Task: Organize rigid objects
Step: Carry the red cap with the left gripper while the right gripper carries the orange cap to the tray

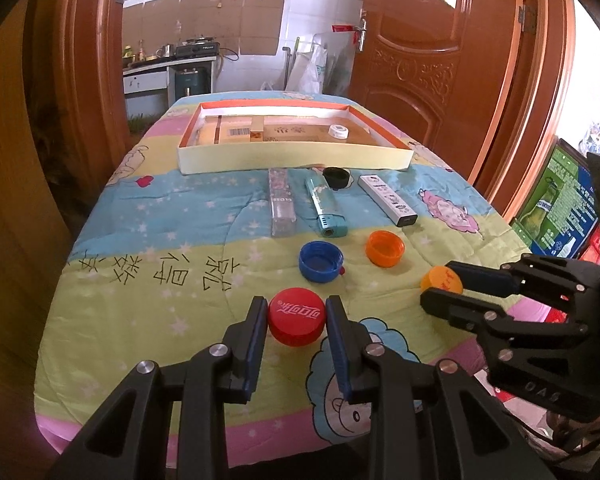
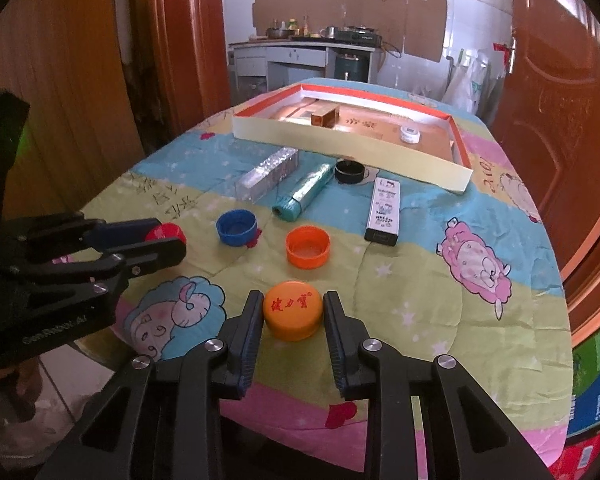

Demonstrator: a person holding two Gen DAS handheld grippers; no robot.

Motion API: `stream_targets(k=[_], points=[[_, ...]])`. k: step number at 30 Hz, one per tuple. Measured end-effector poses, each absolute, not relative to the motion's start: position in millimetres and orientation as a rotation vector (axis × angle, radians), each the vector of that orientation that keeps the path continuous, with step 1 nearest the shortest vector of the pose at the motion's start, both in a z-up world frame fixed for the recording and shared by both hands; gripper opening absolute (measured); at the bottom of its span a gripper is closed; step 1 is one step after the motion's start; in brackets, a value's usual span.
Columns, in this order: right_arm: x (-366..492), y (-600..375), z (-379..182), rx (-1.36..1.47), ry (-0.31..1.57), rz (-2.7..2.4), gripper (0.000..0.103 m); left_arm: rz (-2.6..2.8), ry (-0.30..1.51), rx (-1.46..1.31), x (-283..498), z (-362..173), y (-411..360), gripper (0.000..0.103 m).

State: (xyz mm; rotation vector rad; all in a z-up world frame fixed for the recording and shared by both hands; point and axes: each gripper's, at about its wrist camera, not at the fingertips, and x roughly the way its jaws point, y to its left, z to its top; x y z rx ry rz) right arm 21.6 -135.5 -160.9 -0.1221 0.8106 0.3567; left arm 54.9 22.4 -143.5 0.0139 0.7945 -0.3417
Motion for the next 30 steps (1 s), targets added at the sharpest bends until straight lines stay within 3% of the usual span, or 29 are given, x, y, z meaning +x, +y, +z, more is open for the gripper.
stream_targets(k=[30], points=[[41, -177, -132, -0.048, 0.751, 0.270, 0.031, -0.317, 0.748, 0.059, 81, -112, 17, 0.030]])
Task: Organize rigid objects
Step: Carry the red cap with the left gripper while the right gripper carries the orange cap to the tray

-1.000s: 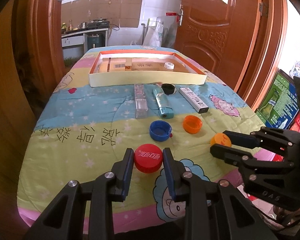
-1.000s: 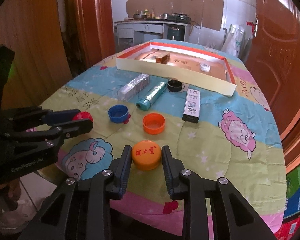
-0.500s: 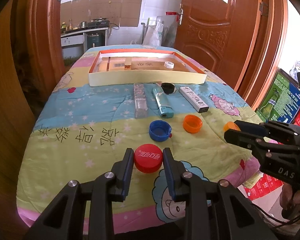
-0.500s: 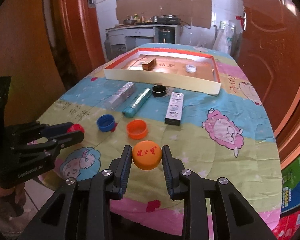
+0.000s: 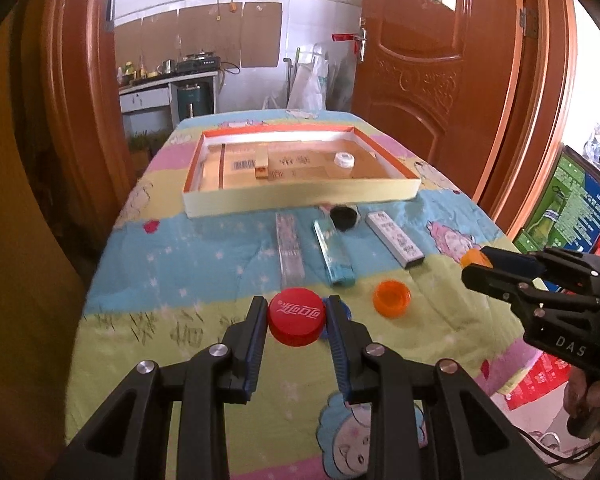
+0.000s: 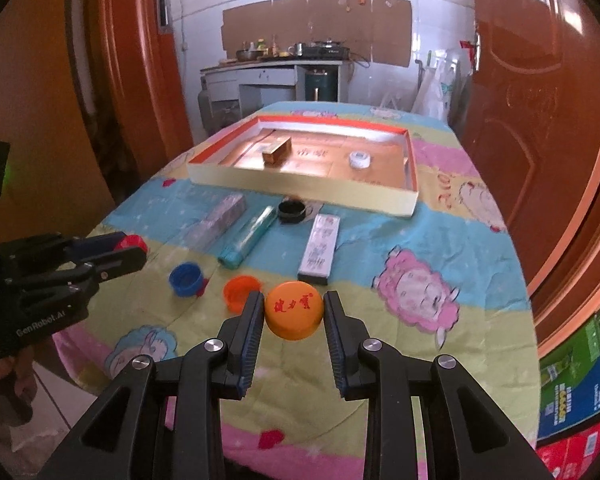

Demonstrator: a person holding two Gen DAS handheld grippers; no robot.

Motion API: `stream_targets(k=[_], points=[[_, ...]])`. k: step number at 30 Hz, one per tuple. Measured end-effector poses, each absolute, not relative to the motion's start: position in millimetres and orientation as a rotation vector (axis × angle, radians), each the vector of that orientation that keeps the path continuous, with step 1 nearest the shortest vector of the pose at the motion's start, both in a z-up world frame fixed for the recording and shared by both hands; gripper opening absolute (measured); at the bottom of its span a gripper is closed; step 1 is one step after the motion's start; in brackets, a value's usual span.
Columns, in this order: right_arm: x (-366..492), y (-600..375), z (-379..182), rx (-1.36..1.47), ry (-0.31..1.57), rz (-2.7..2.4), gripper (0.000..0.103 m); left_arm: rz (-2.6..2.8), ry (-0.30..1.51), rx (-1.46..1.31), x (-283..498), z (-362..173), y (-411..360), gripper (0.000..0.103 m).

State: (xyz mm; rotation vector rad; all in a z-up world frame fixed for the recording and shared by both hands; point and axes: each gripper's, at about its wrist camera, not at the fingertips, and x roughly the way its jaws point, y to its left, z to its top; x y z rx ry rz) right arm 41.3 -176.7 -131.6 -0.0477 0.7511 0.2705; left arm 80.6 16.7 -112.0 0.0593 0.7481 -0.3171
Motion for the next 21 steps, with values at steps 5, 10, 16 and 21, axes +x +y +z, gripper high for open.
stream_targets(k=[5, 10, 16, 21], points=[[56, -183, -117, -0.053, 0.718, 0.256, 0.031, -0.307, 0.726, 0.070, 96, -94, 16, 0.030], [71, -186, -103, -0.063, 0.689, 0.249, 0.031, -0.309, 0.711, 0.094, 112, -80, 10, 0.030], [89, -189, -89, -0.071, 0.661, 0.244, 0.031, -0.313, 0.697, 0.098, 132, -67, 5, 0.030], [104, -191, -83, -0.082, 0.651, 0.242, 0.031, -0.316, 0.698, 0.102, 146, -64, 1, 0.030]])
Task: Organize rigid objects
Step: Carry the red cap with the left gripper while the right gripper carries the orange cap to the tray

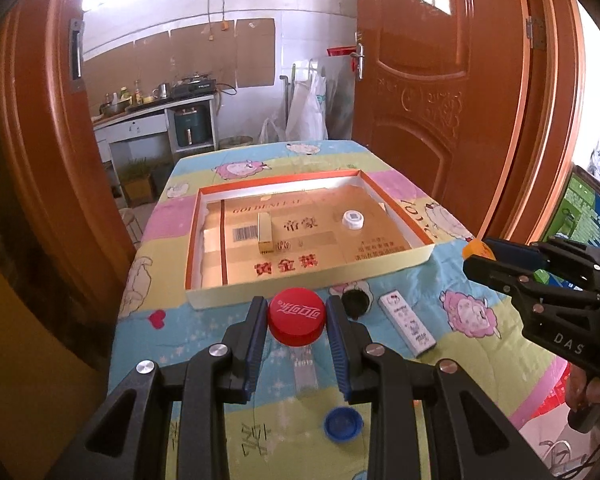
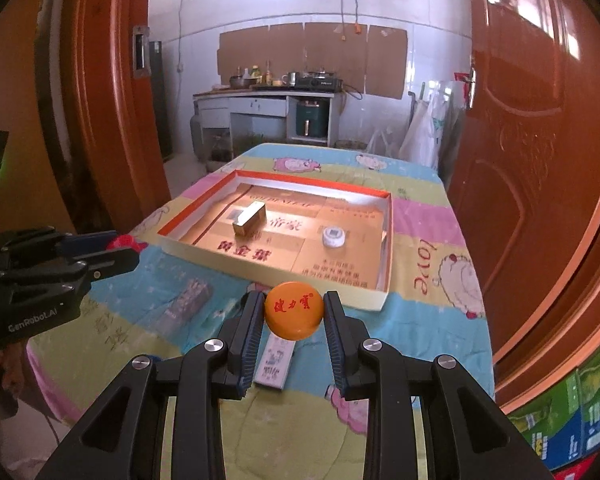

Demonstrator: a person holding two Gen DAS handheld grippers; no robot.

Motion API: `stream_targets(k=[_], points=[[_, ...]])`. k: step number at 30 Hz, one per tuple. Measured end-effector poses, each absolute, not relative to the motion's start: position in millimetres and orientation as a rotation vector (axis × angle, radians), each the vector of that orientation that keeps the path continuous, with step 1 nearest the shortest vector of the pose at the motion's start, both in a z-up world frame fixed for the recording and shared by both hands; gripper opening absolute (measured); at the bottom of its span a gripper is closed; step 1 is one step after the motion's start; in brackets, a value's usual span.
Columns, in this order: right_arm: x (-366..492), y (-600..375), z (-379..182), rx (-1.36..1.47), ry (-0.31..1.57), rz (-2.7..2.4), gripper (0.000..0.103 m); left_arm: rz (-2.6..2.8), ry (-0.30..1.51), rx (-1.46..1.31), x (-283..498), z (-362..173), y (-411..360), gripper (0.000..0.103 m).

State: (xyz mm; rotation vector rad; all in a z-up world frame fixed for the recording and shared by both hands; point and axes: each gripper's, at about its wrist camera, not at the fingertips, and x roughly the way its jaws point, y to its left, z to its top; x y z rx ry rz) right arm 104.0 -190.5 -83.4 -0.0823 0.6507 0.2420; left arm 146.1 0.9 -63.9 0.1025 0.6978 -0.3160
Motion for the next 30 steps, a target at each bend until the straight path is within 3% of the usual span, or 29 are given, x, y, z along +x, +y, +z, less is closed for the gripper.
stream_targets(k=[30], points=[[218, -188, -72, -0.112, 0.657, 0.273, 0.031, -0.266, 0.743, 0.116, 264, -58, -5, 0.030]])
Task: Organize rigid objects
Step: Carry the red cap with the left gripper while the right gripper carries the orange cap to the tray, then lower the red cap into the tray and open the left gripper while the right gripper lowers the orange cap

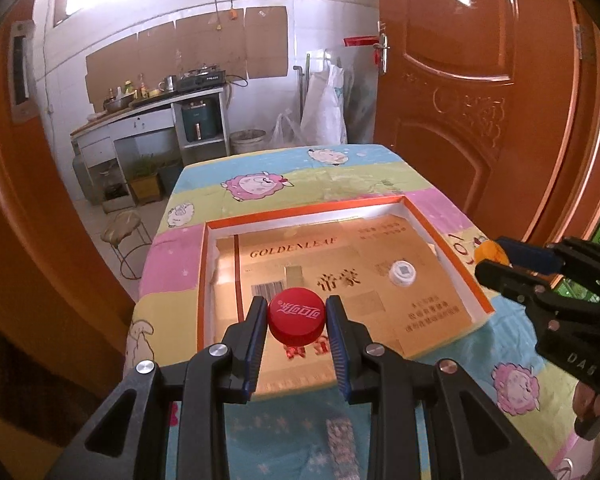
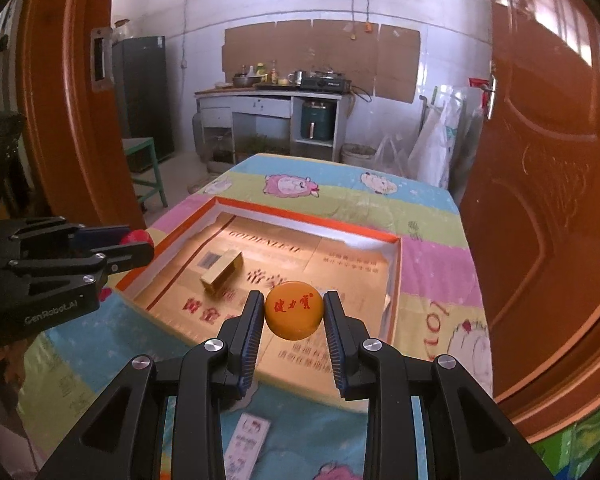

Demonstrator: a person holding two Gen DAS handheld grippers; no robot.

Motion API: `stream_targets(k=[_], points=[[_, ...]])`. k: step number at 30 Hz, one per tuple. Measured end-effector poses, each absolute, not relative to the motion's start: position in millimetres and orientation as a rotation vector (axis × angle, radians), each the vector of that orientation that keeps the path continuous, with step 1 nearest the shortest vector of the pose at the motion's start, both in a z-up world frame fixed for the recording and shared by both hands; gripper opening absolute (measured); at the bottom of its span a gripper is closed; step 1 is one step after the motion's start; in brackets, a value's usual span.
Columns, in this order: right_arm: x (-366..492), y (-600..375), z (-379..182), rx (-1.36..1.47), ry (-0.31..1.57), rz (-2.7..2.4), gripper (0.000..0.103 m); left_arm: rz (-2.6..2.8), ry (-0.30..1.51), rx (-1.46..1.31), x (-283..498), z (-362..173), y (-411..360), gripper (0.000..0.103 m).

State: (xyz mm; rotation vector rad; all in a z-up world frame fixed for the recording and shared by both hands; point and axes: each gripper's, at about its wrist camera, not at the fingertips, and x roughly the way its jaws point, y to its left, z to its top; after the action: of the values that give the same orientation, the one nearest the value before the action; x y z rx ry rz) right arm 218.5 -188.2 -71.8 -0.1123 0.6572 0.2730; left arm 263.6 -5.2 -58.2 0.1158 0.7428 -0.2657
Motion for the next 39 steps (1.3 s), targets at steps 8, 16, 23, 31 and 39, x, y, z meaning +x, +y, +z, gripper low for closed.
stream_targets(k=[8, 16, 23, 31, 39], points=[[267, -200, -72, -0.131, 0.699, 0.274, 0.031, -0.252, 0.783, 0.104, 309, -60, -2, 0.030], [320, -204, -82, -0.099, 0.775, 0.289, 0.031, -0.250, 0.883, 0.063, 365, -72, 0, 0.030], [365, -209, -96, -0.068, 0.848, 0.290, 0.031, -0.225, 0.975, 0.012, 409, -93, 8, 0.030], [400, -214, -123, -0.029, 0.928, 0.285, 0.031, -0.191, 1.058, -0.042, 441, -125, 14, 0.030], [412, -210, -140, -0.044, 0.963, 0.280, 0.031, -0.178, 1.062, -0.037, 448, -139, 10, 0.030]])
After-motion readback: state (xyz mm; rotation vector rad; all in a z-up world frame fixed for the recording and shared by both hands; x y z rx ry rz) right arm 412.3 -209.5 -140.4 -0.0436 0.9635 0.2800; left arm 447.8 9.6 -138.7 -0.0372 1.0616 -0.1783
